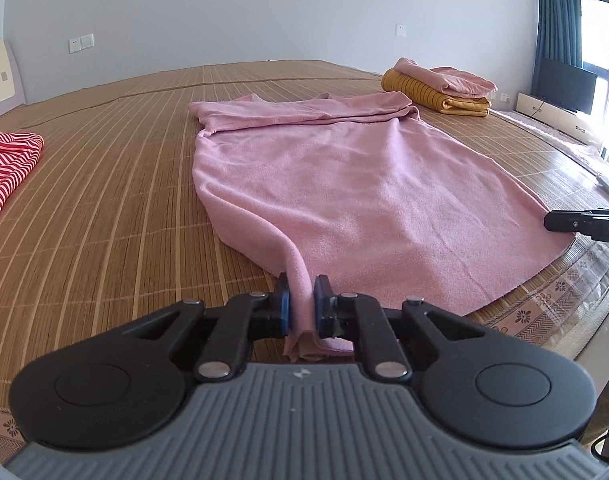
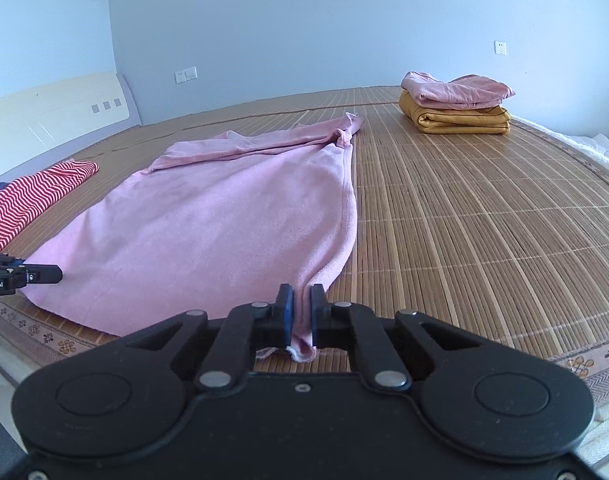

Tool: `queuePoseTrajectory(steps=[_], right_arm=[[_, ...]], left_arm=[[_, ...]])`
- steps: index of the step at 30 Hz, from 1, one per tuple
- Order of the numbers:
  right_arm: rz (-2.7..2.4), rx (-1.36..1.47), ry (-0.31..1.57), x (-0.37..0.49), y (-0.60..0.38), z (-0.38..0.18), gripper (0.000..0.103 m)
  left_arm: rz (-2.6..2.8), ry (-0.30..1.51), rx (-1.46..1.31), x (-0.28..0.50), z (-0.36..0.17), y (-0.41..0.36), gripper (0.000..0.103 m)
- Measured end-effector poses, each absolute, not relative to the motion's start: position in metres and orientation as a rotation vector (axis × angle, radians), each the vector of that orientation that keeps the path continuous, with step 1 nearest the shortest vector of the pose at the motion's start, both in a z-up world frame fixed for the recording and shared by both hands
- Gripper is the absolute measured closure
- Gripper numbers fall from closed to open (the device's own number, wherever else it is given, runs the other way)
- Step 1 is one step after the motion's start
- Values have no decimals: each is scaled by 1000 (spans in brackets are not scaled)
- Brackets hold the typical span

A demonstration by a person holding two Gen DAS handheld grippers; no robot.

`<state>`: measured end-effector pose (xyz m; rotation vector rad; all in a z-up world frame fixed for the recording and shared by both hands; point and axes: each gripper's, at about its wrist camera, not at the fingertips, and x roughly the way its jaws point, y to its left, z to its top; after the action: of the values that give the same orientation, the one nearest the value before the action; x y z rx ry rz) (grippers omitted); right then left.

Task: Fold clothes
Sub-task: 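Grasp the pink garment hem with both grippers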

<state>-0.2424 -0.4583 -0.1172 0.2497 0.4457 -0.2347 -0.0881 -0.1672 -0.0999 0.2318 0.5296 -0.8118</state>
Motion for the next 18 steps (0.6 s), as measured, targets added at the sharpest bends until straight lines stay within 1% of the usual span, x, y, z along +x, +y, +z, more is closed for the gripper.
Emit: queuePoseTrajectory(steps=[3, 10, 14, 18], right_arm=[[-195, 255, 426, -250, -453, -104, 94], [-104, 242, 368, -286, -435, -67, 94], [-24, 259, 353, -315, -424, -51, 94], [90, 327, 352, -340, -420, -40, 94]], left_arm=[[-817, 499, 262, -96, -91, -163, 93], [-844, 430, 282, -120, -55, -138, 94], [-885, 388, 293, -147, -30, -119, 94], [-933, 393, 288, -173, -14, -95, 94]])
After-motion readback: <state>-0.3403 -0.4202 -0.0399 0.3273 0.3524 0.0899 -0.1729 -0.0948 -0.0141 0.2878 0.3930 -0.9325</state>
